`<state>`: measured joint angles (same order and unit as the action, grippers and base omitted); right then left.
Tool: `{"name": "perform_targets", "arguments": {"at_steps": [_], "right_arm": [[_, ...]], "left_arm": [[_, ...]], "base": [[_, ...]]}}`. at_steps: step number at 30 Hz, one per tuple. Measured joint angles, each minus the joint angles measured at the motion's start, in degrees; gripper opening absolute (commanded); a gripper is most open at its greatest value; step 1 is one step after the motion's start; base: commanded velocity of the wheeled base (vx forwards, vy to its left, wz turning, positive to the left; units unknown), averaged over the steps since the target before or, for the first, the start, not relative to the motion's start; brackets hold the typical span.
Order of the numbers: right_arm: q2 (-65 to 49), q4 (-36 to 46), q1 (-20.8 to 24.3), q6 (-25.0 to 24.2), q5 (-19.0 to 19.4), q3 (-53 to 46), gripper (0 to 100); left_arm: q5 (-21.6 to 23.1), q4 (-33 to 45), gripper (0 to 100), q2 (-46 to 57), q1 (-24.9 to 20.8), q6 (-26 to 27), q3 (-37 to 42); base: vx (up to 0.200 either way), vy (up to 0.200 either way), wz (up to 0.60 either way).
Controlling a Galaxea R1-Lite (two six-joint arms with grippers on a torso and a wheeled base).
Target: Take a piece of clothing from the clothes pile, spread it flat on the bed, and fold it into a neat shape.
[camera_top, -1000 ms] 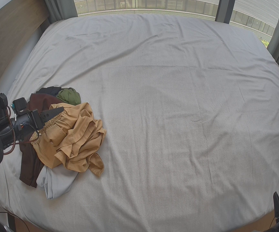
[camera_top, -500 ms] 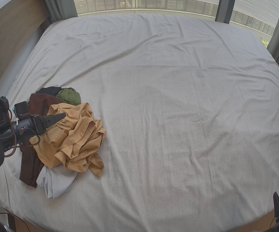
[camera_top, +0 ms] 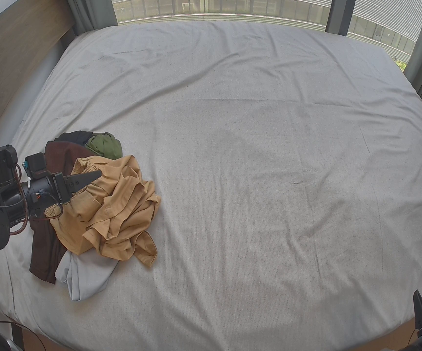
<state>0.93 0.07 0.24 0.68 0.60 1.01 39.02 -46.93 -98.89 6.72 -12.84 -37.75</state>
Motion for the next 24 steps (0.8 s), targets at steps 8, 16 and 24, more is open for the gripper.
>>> {"name": "perform_targets", "arguments": {"at_steps": [8,16,24], "right_arm": [[0.00,0.02,0.00,0.05,0.00,0.00,100],[0.00,0.02,0.00,0.10,0.00,0.00,100],[0.00,0.02,0.00,0.10,0.00,0.00,100]], "left_arm": [[2.77,-0.09,100,-1.24,0.24,0.41,0.20],[5.38,-0.09,100,-1.74,0.17,0.68,1.05],[7.91,-0.22,100,-1.91,0.30,1.91,3.15]], "base": [[0.000,0.000,0.00],[0.000,0.000,0.00],[0.000,0.000,0.00]]}}
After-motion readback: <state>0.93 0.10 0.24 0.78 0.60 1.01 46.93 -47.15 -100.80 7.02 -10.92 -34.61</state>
